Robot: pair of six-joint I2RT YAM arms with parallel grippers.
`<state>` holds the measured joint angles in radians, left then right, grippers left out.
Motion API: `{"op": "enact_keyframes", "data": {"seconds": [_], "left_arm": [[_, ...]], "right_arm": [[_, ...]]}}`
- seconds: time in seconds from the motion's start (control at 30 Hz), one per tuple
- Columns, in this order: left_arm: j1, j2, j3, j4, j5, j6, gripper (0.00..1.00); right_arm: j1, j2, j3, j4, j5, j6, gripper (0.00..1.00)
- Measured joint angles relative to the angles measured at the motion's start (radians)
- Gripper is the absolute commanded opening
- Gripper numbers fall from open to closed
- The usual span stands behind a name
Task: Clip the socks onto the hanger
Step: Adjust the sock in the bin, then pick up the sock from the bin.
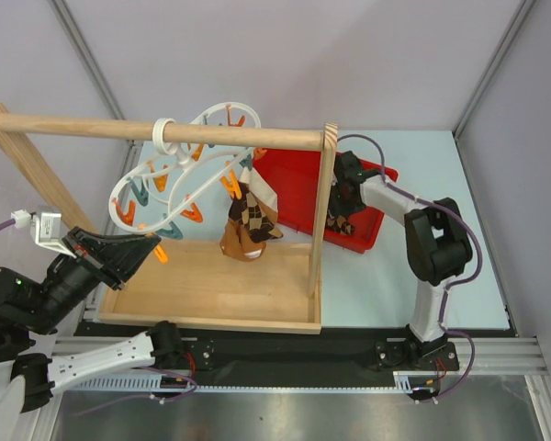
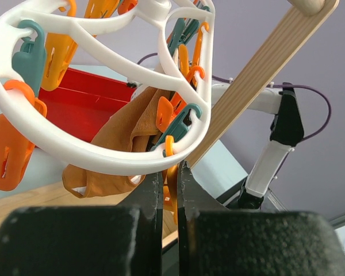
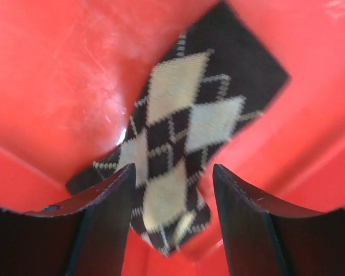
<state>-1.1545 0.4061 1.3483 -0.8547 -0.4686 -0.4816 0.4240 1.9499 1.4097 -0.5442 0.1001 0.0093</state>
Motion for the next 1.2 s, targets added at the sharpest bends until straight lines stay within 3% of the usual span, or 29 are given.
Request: {"op": "enact_keyframes", "data": {"seconds": [0.2, 0.33, 0.63, 0.9, 1.0, 1.07, 1.2], "left_arm": [[0.0, 0.0, 0.0, 0.0, 0.0, 0.0, 0.0], [0.0, 0.0, -0.001, 0.001, 0.0, 0.0, 0.0], [0.0, 0.009, -0.002, 0.005, 0.002, 0.0, 0.0], [0.0, 0.012, -0.004, 0.007, 0.002, 0.0, 0.0], [0.0, 0.012, -0.005, 0.008, 0.002, 0.0, 0.0], [0.0, 0.012, -0.006, 0.008, 0.003, 0.0, 0.0], [0.0, 0.012, -0.008, 0.008, 0.003, -0.006, 0.0]], "right_arm": [[-0.053, -0.067, 0.031, -0.005, -0.072, 0.07, 0.62], [-0.075, -0.055, 0.092, -0.016, -0.052, 0.147, 0.53], [-0.088, 0.118, 0.201, -0.054, 0.062, 0.35, 0.51], [-0.065, 0.198, 0.245, -0.084, 0.127, 0.423, 0.47], [-0.058, 0.216, 0.254, -0.079, 0.147, 0.425, 0.36], [-0.056, 0.216, 0.256, -0.072, 0.16, 0.423, 0.19], [-0.054, 0.216, 0.256, -0.053, 0.185, 0.401, 0.0]]}}
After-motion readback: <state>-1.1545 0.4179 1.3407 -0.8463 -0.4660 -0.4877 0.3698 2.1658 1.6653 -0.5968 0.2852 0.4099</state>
